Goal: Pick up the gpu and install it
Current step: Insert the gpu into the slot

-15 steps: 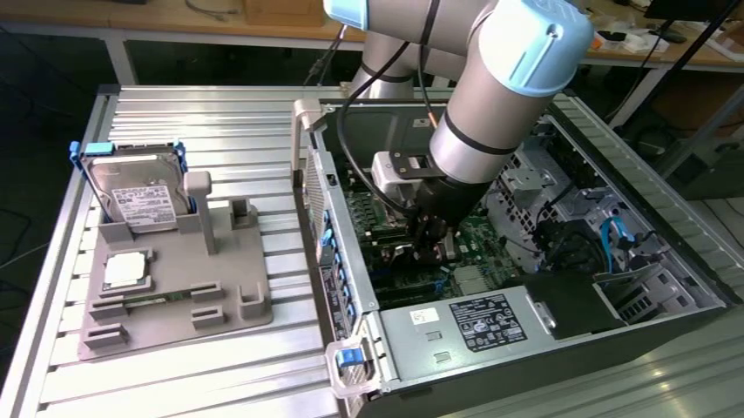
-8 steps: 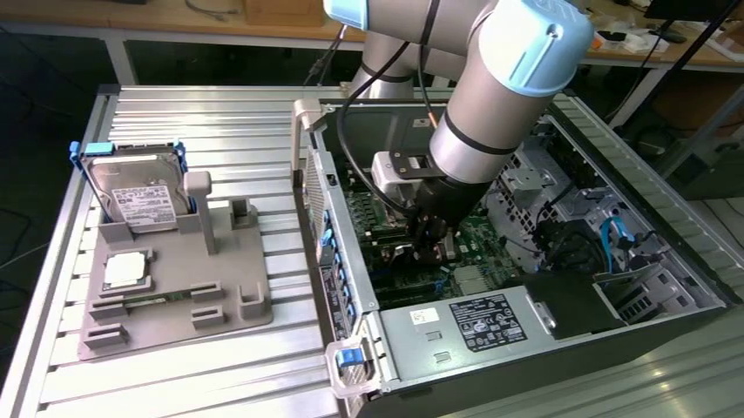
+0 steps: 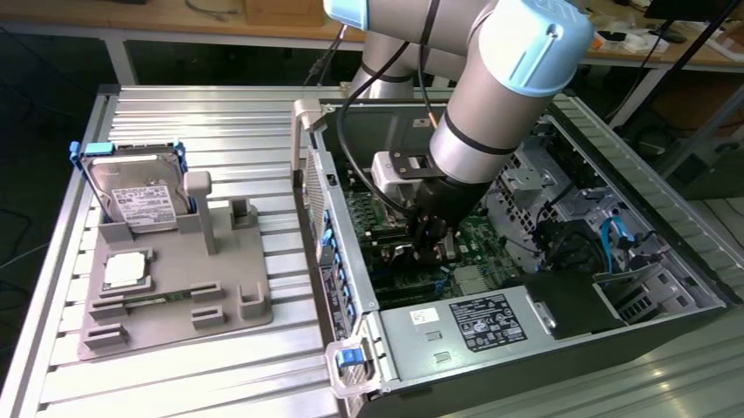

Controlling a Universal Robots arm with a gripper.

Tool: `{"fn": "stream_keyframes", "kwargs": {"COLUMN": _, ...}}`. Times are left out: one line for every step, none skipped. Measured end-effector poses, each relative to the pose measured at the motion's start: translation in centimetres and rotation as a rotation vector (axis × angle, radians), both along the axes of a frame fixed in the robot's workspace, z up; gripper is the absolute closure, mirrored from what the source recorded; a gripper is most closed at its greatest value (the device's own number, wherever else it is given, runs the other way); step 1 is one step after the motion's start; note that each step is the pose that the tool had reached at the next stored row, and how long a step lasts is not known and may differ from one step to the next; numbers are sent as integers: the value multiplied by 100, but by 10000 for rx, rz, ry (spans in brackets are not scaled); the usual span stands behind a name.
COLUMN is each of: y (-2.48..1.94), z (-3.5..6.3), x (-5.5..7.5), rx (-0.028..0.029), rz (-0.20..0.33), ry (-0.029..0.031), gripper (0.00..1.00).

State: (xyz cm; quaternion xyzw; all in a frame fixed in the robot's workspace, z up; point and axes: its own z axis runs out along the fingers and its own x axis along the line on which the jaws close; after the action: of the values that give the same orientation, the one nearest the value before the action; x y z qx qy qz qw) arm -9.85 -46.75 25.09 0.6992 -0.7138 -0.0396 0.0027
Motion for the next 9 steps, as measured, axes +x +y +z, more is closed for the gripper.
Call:
{"fn": "stream_keyframes", "kwargs": {"y": 2, "z": -6, "x": -3, "rx": 20, "rz": -6, "ry": 1, "gripper": 73}}
{"fn": "stream_keyframes", "kwargs": {"y": 1, "z": -6, "x": -3, "rx": 12, "rz": -7, "ry": -4, "gripper": 72}}
{"fn": "stream_keyframes", "kwargs": {"y": 1, "z": -6, "x": -2, "rx": 12, "rz": -5, "ry": -6, "gripper": 72}}
{"fn": "stream_keyframes", "kwargs": {"y": 0, "z": 1, "x": 0, "rx": -2, "rz": -1, "ry": 1, "gripper": 66}}
{"fn": "stream_keyframes", "kwargs": {"y": 1, "z": 2, "x": 0, "rx": -2, "rz": 0, "ry": -7, "gripper": 66}}
{"fn": "stream_keyframes", "kwargs": {"y": 1, "z": 19, "x": -1, "rx": -1, "rz": 0, "ry": -53, "gripper": 66}}
{"fn": "stream_keyframes", "kwargs": {"y": 1, "z": 34, "x": -1, "rx": -1, "rz": 0, "ry": -82, "gripper": 66}}
{"fn": "stream_keyframes", "kwargs": {"y": 1, "z": 52, "x": -1, "rx": 0, "rz": 0, "ry": -114, "gripper": 66}}
{"fn": "stream_keyframes", "kwargs": {"y": 1, "z": 68, "x": -2, "rx": 0, "rz": 0, "ry": -144, "gripper": 66}}
